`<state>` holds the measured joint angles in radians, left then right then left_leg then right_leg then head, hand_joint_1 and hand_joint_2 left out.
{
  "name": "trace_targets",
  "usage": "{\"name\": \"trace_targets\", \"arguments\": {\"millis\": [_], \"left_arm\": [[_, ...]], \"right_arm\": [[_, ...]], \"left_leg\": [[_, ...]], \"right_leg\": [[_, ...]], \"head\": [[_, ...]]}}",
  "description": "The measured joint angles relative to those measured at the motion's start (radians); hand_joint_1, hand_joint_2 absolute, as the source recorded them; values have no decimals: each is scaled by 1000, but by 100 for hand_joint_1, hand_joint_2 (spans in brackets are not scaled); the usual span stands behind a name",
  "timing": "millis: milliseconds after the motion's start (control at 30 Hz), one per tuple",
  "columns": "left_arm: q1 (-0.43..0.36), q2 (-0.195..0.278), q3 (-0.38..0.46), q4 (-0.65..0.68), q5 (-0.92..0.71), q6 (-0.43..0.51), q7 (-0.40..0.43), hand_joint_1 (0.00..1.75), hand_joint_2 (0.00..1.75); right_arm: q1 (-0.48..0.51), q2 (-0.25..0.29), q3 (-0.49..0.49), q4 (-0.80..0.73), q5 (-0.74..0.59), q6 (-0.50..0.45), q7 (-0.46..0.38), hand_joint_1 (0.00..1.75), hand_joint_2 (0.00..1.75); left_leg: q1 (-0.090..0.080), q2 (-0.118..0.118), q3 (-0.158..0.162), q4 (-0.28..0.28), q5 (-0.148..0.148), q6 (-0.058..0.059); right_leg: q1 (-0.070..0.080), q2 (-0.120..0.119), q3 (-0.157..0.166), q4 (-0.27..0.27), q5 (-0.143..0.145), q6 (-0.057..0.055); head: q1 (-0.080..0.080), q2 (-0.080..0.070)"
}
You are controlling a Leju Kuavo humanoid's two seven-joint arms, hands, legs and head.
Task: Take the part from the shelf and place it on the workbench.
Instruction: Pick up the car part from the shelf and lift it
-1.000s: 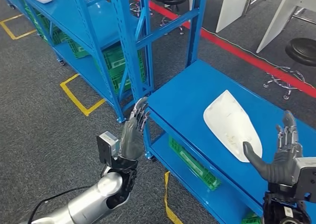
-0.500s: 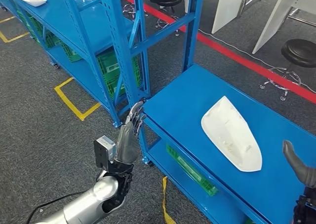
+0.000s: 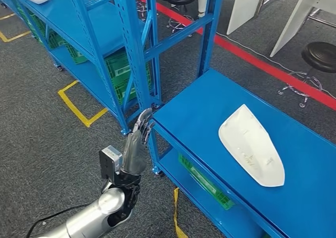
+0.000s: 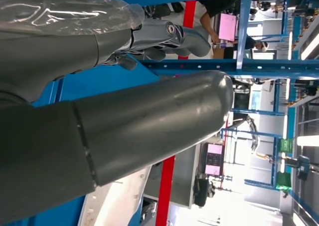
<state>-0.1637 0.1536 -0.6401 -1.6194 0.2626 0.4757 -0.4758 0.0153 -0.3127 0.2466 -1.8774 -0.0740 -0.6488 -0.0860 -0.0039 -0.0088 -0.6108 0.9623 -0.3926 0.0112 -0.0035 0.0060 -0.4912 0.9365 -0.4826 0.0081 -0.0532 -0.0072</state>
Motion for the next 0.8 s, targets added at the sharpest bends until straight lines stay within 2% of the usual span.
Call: {"name": "trace_targets", "arguments": {"millis": [300, 567, 800], "left_arm": [[13, 5, 2, -21, -19, 9, 6, 0, 0], [18, 7, 2, -39, -26, 6, 16, 0, 0], [17, 6, 2, -42, -25, -4, 18, 0, 0]], "right_arm": [[10, -9, -60, 50, -134, 94, 18, 0, 175], [-41, -9, -48, 189, -238, 205, 29, 0, 175], [-99, -9, -22, 308, -263, 278, 32, 0, 175]], "left_leg": [[0, 0, 5, -6, 3, 1], [0, 0, 8, -10, 4, 0], [0, 0, 9, -12, 4, -1]], "right_leg": [[1, 0, 3, 0, 1, 2], [1, 0, 4, 0, 1, 2], [1, 0, 4, 0, 1, 2]], "head": [[0, 0], [0, 0], [0, 0]]}}
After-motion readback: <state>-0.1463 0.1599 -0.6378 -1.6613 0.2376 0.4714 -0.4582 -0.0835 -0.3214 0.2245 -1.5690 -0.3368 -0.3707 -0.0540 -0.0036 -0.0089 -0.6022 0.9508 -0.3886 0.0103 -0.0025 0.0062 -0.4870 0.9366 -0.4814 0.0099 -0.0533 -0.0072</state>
